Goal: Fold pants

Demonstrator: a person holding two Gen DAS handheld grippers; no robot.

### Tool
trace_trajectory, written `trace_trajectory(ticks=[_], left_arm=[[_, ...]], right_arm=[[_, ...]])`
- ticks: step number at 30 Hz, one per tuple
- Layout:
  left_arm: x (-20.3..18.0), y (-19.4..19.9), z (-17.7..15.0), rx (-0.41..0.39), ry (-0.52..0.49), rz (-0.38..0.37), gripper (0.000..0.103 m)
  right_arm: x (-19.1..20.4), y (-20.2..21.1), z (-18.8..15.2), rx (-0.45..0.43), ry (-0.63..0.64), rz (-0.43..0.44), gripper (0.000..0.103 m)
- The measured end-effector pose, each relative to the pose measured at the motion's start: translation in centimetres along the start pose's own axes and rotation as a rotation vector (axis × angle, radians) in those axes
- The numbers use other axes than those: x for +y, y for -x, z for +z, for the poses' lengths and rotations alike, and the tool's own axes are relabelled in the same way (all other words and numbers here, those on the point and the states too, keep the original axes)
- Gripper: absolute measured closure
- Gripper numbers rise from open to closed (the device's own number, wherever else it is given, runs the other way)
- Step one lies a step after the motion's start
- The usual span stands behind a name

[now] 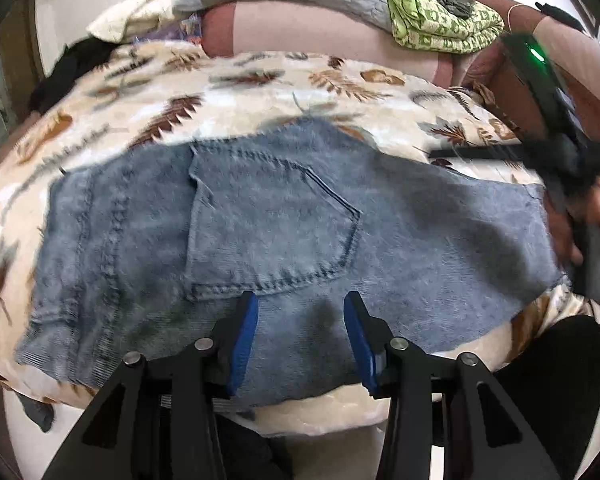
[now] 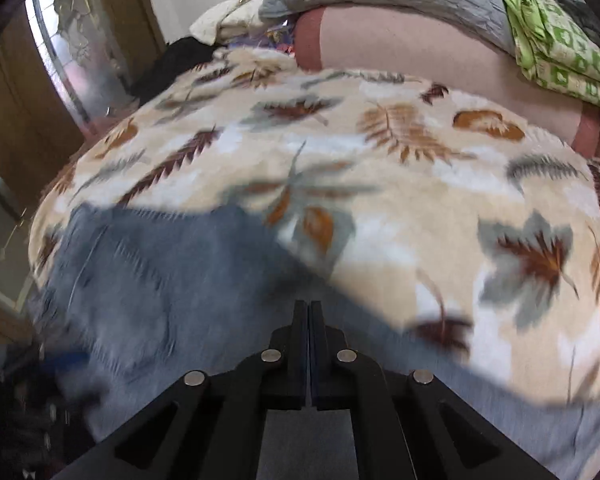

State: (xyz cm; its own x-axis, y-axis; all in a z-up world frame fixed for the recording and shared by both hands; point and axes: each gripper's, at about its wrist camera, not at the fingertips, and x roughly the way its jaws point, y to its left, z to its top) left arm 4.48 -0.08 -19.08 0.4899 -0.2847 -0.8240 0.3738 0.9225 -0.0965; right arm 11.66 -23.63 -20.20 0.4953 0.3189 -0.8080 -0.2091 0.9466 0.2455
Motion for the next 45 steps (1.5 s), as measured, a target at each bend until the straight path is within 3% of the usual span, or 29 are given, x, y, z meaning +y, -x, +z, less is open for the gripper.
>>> trace_trajectory(ticks=[2, 6, 9, 12, 15, 16, 17, 20, 25, 30, 33, 35, 37, 41, 45], left_arm=[[0.3, -0.5, 0.0, 0.018, -0.009, 0.066, 0.053], [0.3, -1.8, -0.3, 0.047, -0.042, 0.100, 0.053], [-1.1, -2.5, -0.6, 0.068, -0.127, 0.154, 0.043], [-1.6, -3.1, -0.6, 0.078, -0.140, 0.188, 0.039], [-1.2, -3.8, 0.1, 0.115, -0.075, 0.136, 0.022], [-1.4, -4.2, 0.3, 0.138, -0.075, 0.106, 0.006], [-1.8, -4.7, 0.5, 0.160, -0.086, 0.101, 0.000], [-3.1, -5.2, 0.3, 0.187, -0.114, 0.187, 0.000], [-3.2, -4.6, 1.4, 0.236, -0.068, 0.200, 0.000], [-5.3, -0.9, 3.0, 0.110, -0.065, 0.201, 0.000], [-7.1, 0.7, 3.8, 0.046, -0.098, 0.197, 0.000], [-8.7, 1.4, 4.1, 0.017, -0.127, 0.171, 0.000], [-10.1, 1.5, 4.1, 0.015, -0.153, 0.146, 0.000], [-12.4, 0.2, 4.0, 0.047, -0.201, 0.133, 0.000], [-12.9, -2.8, 3.9, 0.093, -0.207, 0.163, 0.000]], right_arm=[[0.7, 0.6, -2.7, 0.020, -0.039, 0.013, 0.102], [1.4, -0.7, -6.8, 0.083, -0.074, -0.028, 0.102], [0.9, 0.7, -8.8, 0.025, -0.101, -0.044, 0.101], [-1.6, 2.5, -10.3, 0.003, -0.155, -0.137, 0.101], [-5.9, 4.1, -12.3, -0.007, -0.269, -0.151, 0.101], [-7.2, 4.7, -12.9, -0.017, -0.299, -0.154, 0.101], [-8.6, 5.4, -13.6, -0.030, -0.342, -0.184, 0.101], [-11.7, 7.8, -15.0, -0.111, -0.472, -0.131, 0.101], [-15.1, 12.1, -17.2, -0.321, -0.616, -0.032, 0.101], [-19.3, 15.7, -21.1, -0.466, -0.825, 0.064, 0.099], [-20.8, 17.1, -23.3, -0.495, -0.910, 0.091, 0.097], [-21.3, 17.8, -24.3, -0.500, -0.936, 0.098, 0.085], [-21.4, 18.5, -25.1, -0.508, -0.948, 0.065, 0.049], [-21.2, 19.8, -25.7, -0.575, -0.909, 0.076, 0.047], [-20.0, 18.7, -23.8, -0.515, -0.837, 0.049, 0.051]])
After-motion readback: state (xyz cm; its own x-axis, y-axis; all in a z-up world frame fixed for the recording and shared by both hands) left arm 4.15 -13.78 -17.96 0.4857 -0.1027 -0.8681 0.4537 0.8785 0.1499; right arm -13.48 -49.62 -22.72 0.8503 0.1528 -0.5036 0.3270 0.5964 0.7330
